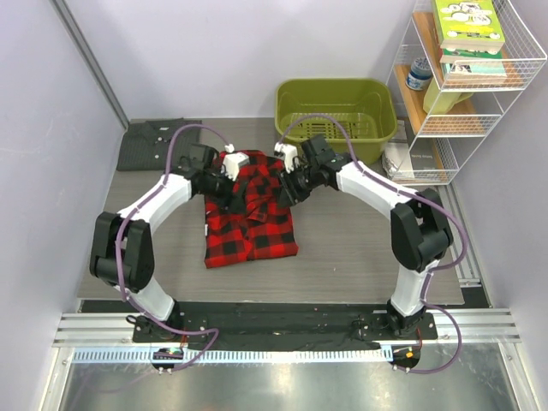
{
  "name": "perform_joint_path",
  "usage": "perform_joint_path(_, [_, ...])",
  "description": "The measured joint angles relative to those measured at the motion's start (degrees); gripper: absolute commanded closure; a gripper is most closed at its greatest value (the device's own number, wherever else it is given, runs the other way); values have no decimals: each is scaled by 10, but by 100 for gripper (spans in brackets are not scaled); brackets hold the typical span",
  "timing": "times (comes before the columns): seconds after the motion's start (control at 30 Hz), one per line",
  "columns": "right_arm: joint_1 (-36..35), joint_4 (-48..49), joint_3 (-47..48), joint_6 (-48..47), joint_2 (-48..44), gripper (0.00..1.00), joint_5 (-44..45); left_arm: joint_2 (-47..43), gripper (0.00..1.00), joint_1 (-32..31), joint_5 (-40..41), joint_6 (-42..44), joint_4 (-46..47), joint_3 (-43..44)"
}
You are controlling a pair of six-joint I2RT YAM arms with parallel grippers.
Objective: Fold and stack the long sleeve shirts
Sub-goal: Fold the shirt
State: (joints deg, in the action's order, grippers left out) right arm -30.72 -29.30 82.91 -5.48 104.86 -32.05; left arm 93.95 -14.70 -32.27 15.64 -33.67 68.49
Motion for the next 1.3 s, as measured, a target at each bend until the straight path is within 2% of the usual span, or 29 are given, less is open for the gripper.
perform_joint_path(0.23, [-14, 21, -61, 65, 62, 65, -50, 12, 47, -70, 130, -126, 56, -22])
perform_joint_path(0.27, [-16, 20, -68, 66, 69, 65, -52, 16, 52, -77, 148, -138, 59, -22])
perform_joint_path(0.47, [-30, 16, -120, 47, 71, 64, -57, 25, 64, -92, 208, -170, 62, -30])
perform_joint_path(0.53, [-34, 16, -134, 35, 63, 64, -58, 21, 64, -93, 205, -170, 64, -43])
perform_joint_path(0.7, [-60, 0, -157, -4, 12, 64, -51, -38, 53, -101, 169, -132, 34, -99])
perform_joint_path(0.73, [-64, -2, -160, -8, 4, 64, -51, -49, 45, -105, 163, -120, 22, -103])
perform_joint_path(0.83, [-73, -13, -167, -19, -14, 60, -51, -75, 32, -113, 151, -77, -24, -108])
perform_joint_path(0.97, [-73, -23, -167, -22, -18, 60, -52, -114, 32, -106, 144, -40, -59, -129])
perform_joint_path(1.07, [-70, -10, -167, -13, -22, 64, -54, -156, 34, -96, 136, -31, -72, -137])
perform_joint_path(1.2, [-69, 57, -167, 32, -27, 72, -50, -187, 37, -89, 139, -55, -33, -143])
perform_joint_path(1.3, [-69, 126, -167, 69, -26, 74, -38, -175, 41, -88, 143, -95, 15, -143])
